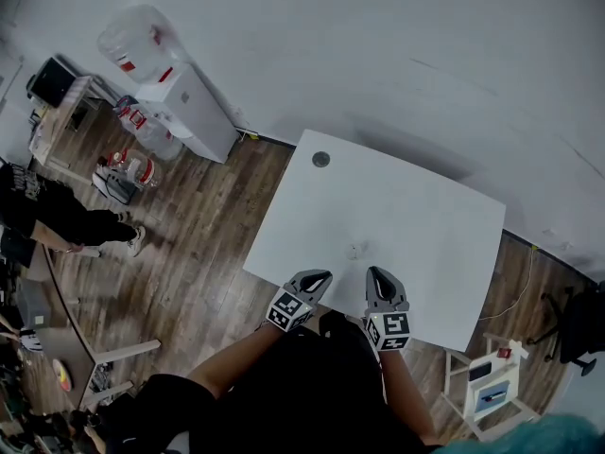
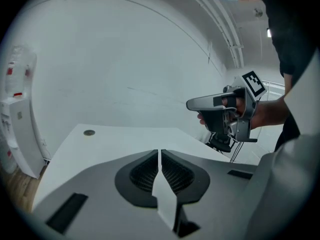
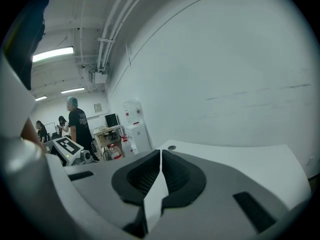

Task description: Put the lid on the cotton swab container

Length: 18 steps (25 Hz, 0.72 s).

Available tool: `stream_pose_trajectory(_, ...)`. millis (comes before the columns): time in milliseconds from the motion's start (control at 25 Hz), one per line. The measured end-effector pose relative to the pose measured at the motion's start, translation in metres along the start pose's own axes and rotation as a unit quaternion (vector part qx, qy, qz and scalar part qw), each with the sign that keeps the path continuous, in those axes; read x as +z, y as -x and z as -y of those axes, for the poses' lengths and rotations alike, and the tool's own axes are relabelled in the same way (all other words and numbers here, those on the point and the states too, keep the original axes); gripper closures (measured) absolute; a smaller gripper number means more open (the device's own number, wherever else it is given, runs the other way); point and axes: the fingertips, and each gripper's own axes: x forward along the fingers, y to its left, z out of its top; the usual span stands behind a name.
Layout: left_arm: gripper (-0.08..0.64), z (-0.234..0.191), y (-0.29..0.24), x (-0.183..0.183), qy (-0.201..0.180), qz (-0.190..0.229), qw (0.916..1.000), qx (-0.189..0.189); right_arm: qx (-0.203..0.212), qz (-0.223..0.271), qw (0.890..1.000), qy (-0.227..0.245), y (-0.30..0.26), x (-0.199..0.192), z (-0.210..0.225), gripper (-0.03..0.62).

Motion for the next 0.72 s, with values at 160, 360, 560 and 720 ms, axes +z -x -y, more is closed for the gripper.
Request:
stream_pose_trajectory(160, 0.542, -0.003, -0.018, -0.012, -0.019, -0.016, 0.9997, 0.0, -0.016, -0.008, 1.0, -0.01, -0.002, -0.009, 0.02, 0.558)
stream_pose_trajectory(360, 0.499, -0.011, -0.044, -0.026, -0.024, -0.035, 0.9991, -0.009, -0.013, -0.024, 1.0, 0.003, -0.013, -0.017, 0.035, 0.558)
stream_pose_trajectory(560, 0.402, -0.017, -0.068, -0.046, -0.012, -0.06, 0.998, -0.015, -0.006, -0.043, 0.999, -0.006, -0.019, -0.032, 0.048, 0.558)
stream_pose_trajectory(720, 0.332, -0.021, -0.087, -0.055, -0.006, -0.062, 0.9978, -0.025, 0.006, -0.059, 0.998, 0.006, -0.026, -0.043, 0.052, 0.558)
